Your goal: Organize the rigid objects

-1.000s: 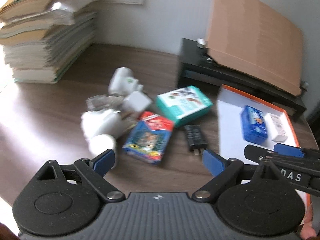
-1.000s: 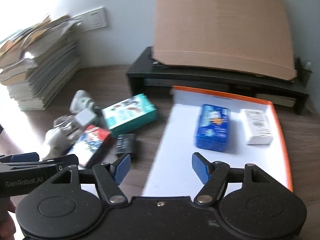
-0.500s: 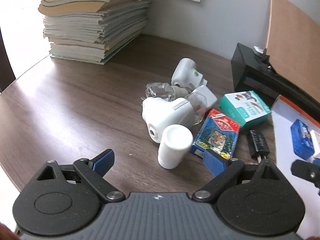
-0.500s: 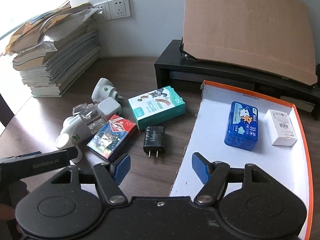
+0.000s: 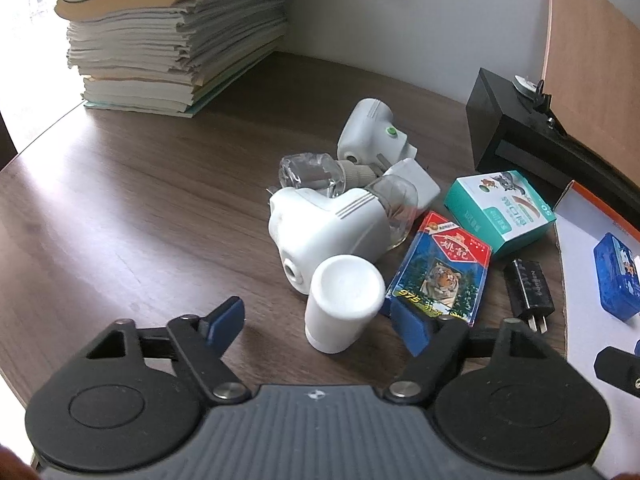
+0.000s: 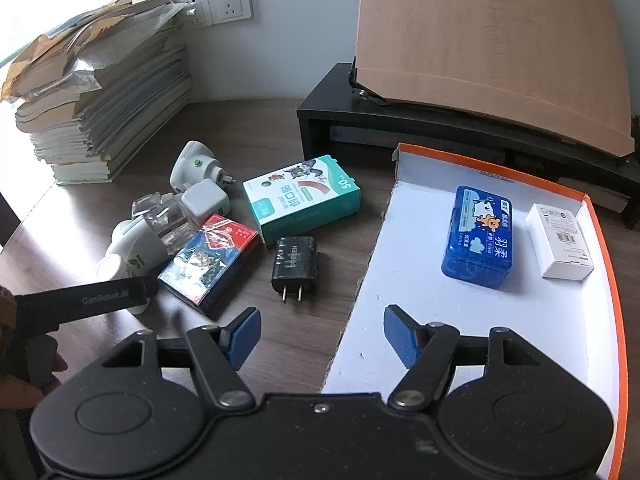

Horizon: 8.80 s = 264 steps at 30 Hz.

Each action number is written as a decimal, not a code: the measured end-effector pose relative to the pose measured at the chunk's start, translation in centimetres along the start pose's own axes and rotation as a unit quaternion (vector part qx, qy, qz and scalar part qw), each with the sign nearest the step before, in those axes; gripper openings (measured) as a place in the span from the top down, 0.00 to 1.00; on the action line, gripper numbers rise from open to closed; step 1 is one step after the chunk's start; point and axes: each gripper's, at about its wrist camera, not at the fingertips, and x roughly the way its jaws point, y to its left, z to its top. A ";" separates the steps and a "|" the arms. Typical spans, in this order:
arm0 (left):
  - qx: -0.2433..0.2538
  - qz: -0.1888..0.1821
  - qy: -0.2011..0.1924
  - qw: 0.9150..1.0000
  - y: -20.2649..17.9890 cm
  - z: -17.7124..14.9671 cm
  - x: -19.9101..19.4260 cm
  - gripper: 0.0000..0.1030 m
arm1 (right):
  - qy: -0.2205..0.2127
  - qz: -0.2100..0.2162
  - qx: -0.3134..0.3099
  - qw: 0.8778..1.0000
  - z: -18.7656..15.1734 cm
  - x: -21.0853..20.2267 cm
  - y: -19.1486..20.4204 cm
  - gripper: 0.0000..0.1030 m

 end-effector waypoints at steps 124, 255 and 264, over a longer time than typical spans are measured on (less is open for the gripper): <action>0.182 -0.233 -0.013 0.955 -18.3 -1.6 -7.5 0.68 | -0.110 -0.145 0.131 0.975 -3.6 -10.0 -12.2 0.31; 0.207 -0.245 0.000 0.947 -19.7 -0.3 -5.6 0.68 | -0.092 -0.150 0.150 0.973 -1.9 -7.5 -13.9 0.31; 0.207 -0.246 0.002 0.947 -19.9 0.2 -4.8 0.68 | -0.084 -0.154 0.152 0.973 -1.4 -6.4 -14.4 0.31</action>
